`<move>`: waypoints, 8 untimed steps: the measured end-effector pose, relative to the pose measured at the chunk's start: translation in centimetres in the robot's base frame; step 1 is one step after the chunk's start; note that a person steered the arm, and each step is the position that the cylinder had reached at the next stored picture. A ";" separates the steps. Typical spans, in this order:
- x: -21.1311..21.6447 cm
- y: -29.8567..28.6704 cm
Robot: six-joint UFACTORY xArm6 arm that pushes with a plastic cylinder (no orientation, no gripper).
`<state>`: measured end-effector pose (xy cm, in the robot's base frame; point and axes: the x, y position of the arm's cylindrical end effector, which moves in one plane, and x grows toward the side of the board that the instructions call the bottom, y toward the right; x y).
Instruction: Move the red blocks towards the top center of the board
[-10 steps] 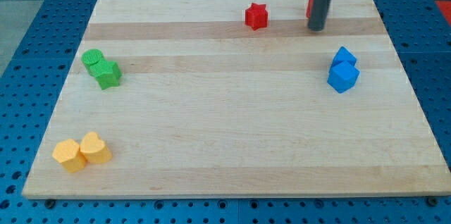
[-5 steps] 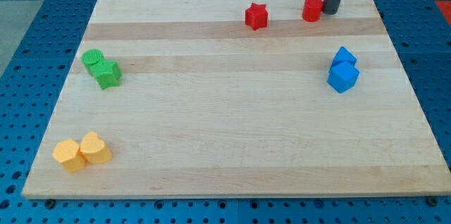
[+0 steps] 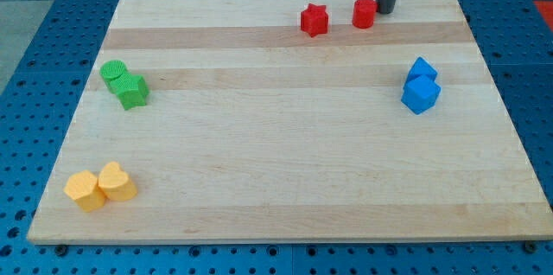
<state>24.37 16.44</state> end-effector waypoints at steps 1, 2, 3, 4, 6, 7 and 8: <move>0.6 -0.1; 0.6 -2.1; 0.6 -4.1; 0.7 -5.2; 1.3 -7.1; 1.9 -8.1; 2.6 -9.7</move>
<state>27.00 6.78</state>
